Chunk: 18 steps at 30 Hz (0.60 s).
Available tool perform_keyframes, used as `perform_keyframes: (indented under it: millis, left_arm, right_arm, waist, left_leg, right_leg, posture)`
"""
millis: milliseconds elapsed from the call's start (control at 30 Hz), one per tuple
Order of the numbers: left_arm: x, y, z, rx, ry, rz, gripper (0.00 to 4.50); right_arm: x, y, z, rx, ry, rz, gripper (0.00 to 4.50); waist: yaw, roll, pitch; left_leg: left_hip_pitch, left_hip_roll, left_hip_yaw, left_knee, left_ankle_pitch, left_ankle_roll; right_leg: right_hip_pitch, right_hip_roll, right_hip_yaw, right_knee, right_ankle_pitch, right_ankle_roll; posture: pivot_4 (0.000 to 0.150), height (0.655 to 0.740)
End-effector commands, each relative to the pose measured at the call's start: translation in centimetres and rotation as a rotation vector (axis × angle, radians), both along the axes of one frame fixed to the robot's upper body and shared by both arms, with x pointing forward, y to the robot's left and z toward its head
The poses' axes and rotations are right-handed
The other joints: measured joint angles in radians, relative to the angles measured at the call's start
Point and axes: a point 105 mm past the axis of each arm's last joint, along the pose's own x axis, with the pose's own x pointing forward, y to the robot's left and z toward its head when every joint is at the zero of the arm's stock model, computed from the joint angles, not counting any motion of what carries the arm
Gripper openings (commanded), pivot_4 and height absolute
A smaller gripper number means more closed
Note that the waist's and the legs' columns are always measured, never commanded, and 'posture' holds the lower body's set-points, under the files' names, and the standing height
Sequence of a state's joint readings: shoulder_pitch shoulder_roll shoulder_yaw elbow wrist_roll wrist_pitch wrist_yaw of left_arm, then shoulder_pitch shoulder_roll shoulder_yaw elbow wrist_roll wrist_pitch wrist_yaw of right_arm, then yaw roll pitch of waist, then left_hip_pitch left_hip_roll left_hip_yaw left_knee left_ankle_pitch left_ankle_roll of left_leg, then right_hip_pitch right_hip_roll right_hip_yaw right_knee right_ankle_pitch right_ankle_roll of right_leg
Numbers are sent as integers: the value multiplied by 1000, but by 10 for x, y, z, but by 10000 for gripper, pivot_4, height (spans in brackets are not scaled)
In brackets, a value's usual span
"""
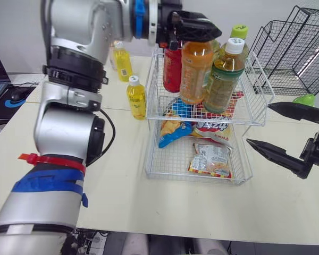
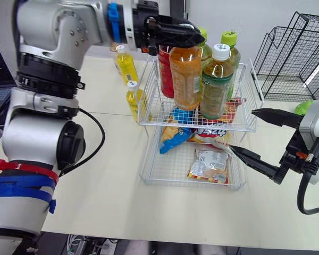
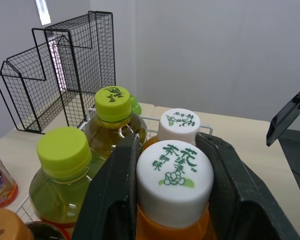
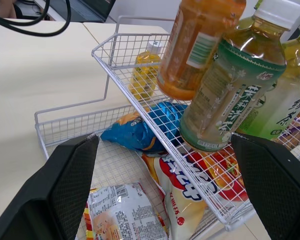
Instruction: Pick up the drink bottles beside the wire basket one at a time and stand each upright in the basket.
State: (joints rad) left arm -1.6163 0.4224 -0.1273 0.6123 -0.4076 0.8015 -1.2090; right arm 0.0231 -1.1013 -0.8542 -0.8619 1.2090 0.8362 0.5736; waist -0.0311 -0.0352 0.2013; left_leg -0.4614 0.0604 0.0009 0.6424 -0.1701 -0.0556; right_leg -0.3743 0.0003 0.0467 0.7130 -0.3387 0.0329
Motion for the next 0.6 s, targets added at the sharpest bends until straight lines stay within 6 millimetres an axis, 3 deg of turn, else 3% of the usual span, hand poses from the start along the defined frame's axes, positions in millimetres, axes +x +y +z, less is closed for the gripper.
perform_keyframes:
  millis: [33,567,600]
  left_arm:
    - [-9,-5,15,-17,-110,-29,13757]
    - [8,-15,-6,-13,-57,-21,13757]
    - [7,-14,-5,-16,-51,-31,17257]
  right_arm:
    - [-4,0,8,-7,-39,-12,45000]
    - [-6,-1,8,-9,-36,-16,45000]
    - [-6,-1,9,-10,-37,-17,45000]
  waist:
    - [0,0,0]
    - [1,0,0]
    - [1,0,0]
  left_leg:
    - [0,0,0,0,0,0]
    - [0,0,0,1,0,0]
    - [0,0,0,1,0,0]
  right_leg:
    - [0,0,0,0,0,0]
    - [1,0,0,0,0,0]
    - [1,0,0,0,0,0]
  posture:
    - [1500,7347]
    - [1500,7347]
    - [1500,7347]
